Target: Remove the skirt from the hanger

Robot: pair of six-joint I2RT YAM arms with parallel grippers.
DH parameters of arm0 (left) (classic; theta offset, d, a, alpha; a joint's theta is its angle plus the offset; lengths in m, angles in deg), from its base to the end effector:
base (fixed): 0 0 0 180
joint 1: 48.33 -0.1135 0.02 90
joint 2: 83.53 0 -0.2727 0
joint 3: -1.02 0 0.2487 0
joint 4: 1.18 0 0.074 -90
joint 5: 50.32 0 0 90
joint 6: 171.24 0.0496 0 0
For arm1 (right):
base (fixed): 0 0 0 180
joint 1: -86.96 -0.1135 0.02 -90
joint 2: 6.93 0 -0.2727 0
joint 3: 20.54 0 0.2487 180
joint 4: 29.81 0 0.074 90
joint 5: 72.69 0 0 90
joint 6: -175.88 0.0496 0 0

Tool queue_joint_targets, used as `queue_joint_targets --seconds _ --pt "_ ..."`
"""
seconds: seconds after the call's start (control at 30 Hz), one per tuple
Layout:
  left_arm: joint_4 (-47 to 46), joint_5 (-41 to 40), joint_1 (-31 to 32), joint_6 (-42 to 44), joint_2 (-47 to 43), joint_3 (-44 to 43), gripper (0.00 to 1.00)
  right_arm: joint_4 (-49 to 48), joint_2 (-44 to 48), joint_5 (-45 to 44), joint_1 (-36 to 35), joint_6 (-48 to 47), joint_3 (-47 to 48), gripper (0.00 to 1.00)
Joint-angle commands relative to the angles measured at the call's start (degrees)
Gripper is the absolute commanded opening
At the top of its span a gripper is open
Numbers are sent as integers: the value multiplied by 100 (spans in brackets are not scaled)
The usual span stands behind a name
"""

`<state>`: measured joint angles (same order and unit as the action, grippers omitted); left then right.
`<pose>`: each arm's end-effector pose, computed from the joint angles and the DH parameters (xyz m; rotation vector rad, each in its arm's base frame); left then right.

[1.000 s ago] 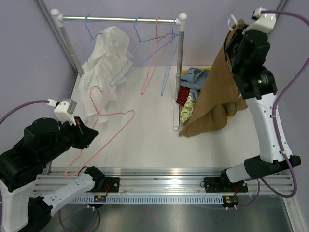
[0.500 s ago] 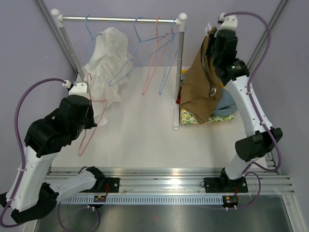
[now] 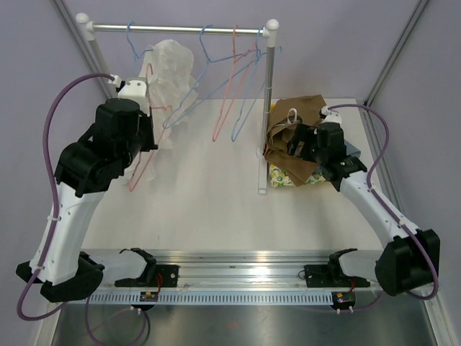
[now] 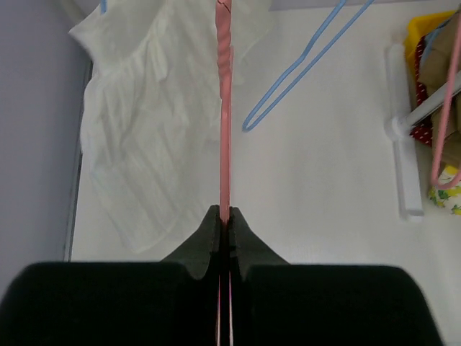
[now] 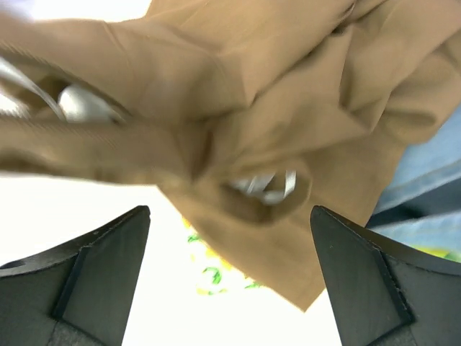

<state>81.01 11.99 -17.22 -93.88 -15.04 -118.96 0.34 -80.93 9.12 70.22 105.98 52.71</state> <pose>0.1628 -0.0713 0.5016 0.0445 2.0396 0.0336 0.2885 0.0794 0.3092 0.1475 2.1076 0.2348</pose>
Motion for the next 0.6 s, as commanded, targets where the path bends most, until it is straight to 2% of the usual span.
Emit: queue_joint_targets --seconds 0.0,0.1,0.33,0.57 --pt "-1099 1052 -218 666 191 -288 0 -511 604 554 3 529 -654 99" --pt "-1618 1608 -343 825 498 -393 0 -555 1009 730 -5 635 -1103 100" --pt "-2532 1783 -492 1133 1298 -902 0 -529 1589 994 -5 583 -1543 99" --pt "-2726 1678 -510 931 2054 -1913 0 -529 1704 1030 3 408 -1657 99"
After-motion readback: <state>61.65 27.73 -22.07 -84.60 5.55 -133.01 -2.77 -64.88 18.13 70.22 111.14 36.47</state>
